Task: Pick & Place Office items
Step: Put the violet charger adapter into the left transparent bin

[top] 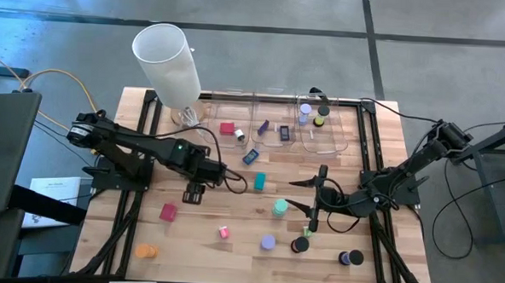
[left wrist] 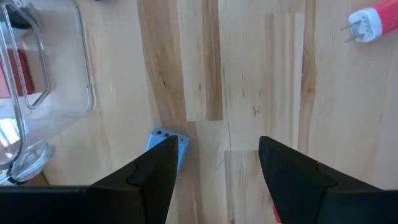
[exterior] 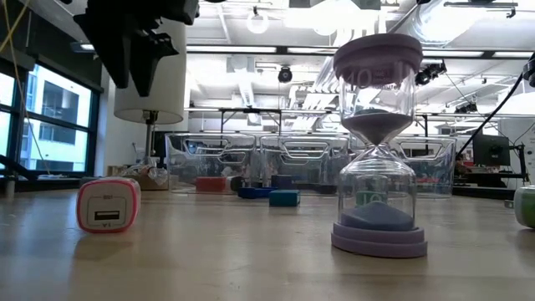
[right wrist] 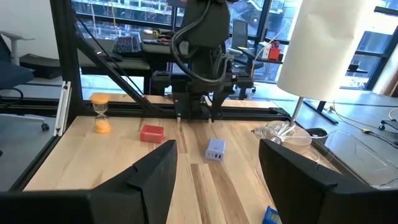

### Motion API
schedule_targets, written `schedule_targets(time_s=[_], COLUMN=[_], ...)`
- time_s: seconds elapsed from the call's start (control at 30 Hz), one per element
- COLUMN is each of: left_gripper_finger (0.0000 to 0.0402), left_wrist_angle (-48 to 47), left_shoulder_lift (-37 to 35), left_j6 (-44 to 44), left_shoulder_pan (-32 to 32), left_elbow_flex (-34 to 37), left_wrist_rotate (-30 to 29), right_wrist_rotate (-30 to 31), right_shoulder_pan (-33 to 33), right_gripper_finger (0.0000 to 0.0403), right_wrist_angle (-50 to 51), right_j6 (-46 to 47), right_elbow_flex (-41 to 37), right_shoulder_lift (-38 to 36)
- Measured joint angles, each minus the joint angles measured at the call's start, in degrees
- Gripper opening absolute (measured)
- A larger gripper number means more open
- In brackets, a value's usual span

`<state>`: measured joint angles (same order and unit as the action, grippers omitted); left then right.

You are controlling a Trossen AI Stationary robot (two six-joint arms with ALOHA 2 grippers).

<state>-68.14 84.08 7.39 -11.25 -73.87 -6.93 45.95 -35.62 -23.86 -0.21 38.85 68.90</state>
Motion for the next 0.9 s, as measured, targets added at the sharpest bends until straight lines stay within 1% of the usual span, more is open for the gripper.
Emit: schedule_targets(time_s=[0.13, 0.3, 0.43, 0.67, 0.73, 0.8, 0.9], left_gripper_finger=[0.0216, 0.0226, 0.0252, 0.0318, 0.0327, 0.0331, 0.0333], left_wrist_angle=[0.2, 0.5, 0.5, 0.5, 0.5, 1.3, 4.1], left_shoulder_lift=[0.1, 0.1, 0.1, 0.1, 0.1, 0.1, 0.1], left_j6=[0.4, 2.0, 2.9, 4.0, 2.6, 1.3, -0.4], left_shoulder_pan=[0.0, 0.0, 0.0, 0.0, 0.0, -0.1, -1.5], left_elbow_flex=[0.0, 0.0, 0.0, 0.1, 0.1, 0.1, 0.1], left_wrist_rotate=[3.6, 3.8, 3.9, 3.8, 3.8, 5.6, 11.3], right_wrist_rotate=[0.0, 0.0, 0.0, -0.1, 0.0, -0.1, -0.1], right_shoulder_pan=[0.0, 0.0, 0.0, 0.0, 0.0, 0.0, 0.0], right_gripper_finger=[0.0217, 0.0217, 0.0217, 0.0217, 0.0217, 0.0217, 0.0217], right_wrist_angle=[0.0, 0.1, 0.1, 0.6, 0.6, 0.6, 0.6], right_j6=[0.2, 0.4, 0.4, 0.4, 0.4, 0.4, 0.4], right_elbow_flex=[0.0, 0.0, 0.0, 0.0, 0.0, 0.0, 0.0], right_shoulder_lift=[0.0, 0.0, 0.0, 0.0, 0.0, 0.0, 0.0])
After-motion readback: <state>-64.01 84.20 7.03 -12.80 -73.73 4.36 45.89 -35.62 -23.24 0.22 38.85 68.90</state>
